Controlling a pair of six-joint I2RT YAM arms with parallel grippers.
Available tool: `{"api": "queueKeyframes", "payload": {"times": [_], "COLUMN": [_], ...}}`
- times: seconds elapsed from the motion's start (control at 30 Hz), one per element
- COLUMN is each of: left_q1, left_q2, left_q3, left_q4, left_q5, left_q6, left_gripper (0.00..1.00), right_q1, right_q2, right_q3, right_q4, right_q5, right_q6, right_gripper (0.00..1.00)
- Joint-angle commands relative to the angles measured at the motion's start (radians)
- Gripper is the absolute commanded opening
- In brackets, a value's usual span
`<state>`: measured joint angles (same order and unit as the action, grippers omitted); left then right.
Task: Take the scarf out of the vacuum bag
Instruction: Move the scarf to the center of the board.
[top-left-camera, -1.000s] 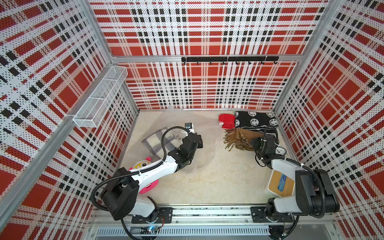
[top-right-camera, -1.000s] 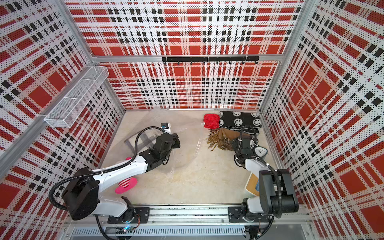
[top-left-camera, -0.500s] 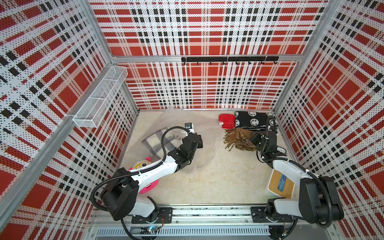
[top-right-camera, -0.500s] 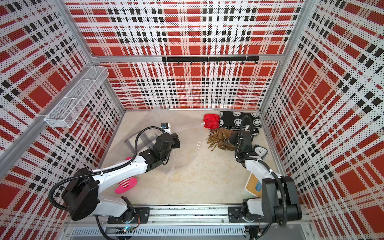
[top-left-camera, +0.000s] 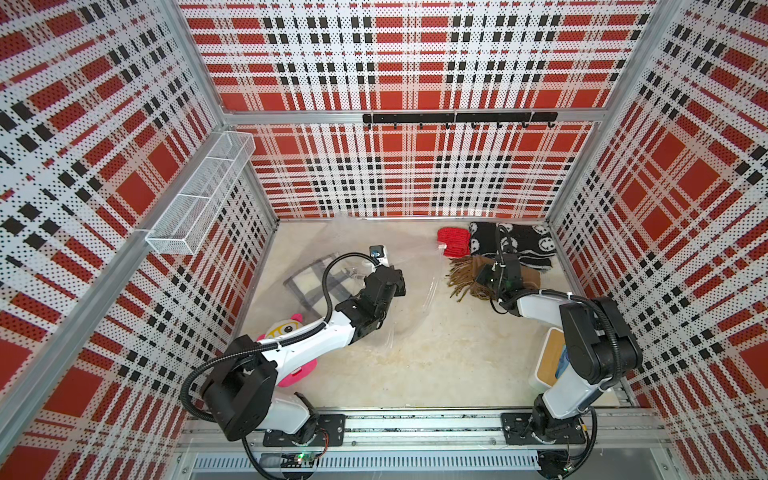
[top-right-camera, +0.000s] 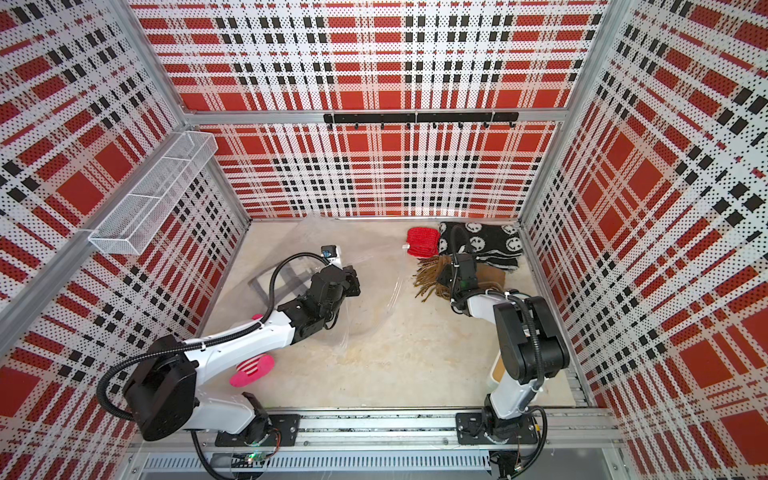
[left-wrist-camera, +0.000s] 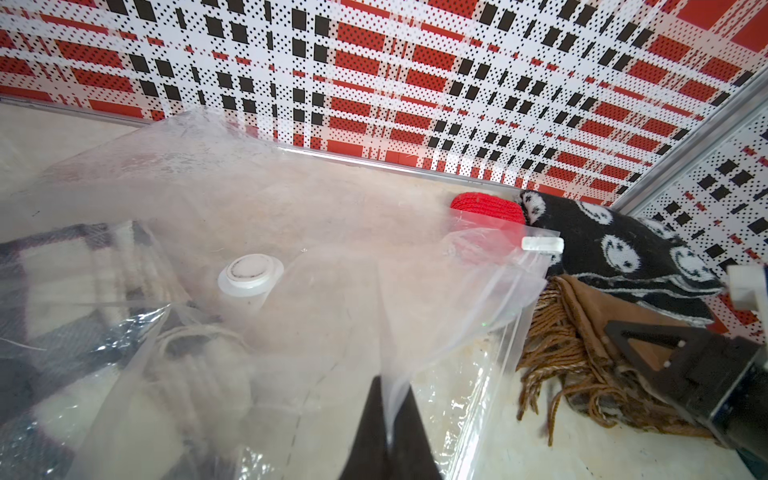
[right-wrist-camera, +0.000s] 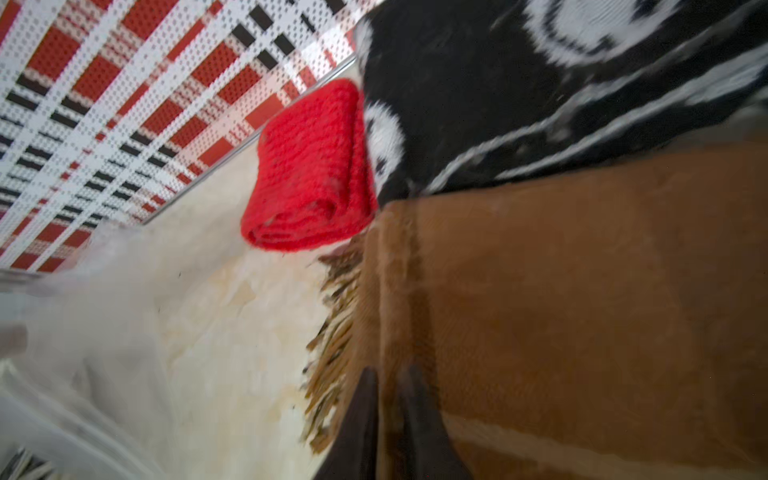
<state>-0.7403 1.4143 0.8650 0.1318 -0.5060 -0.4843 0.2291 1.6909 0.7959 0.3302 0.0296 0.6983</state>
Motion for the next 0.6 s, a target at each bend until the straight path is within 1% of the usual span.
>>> {"api": "queueKeyframes", "payload": {"times": [0.0,0.07,0.17,0.27,0.43,0.57], "left_q1": [-0.004,-0.005,-0.007,-0.008,-0.008,-0.007], "left_q2": [-0.023,-0.025,-0.029,-0.032,-0.029,-0.015], "left_q3": [-0.006,-0.007,-0.009,-0.009,-0.009,-0.009], "left_q4": [0.015,0.014,0.015,0.014,0.015,0.019], "left_q5": [-0.009,-0.009,-0.011,-0.014,-0.017,-0.014], "left_q6": [0.016,0.014,0.015,0.014,0.016,0.014], "left_gripper": [0.0,0.0,0.0,0.0,0.0,0.0], "right_q1": [0.023,0.038,0.051,0.058,0.106,0.116], "right_q2": [0.012,0.032,0.065,0.064,-0.036,-0.134], "right_q3": [-0.031,-0.035,-0.038,-0.05,-0.044,-0.082], "right_q4": [0.069,0.066,0.062,0.073,0.019,0.05], "right_q5": [-0.007,-0.007,0.002,0.012,0.042,0.01], "right_q6": [-0.016,-0.017,-0.013,-0.019,-0.074,-0.08], "right_gripper": [0.16,0.14,0.05,0.02,0.04,0.1]}}
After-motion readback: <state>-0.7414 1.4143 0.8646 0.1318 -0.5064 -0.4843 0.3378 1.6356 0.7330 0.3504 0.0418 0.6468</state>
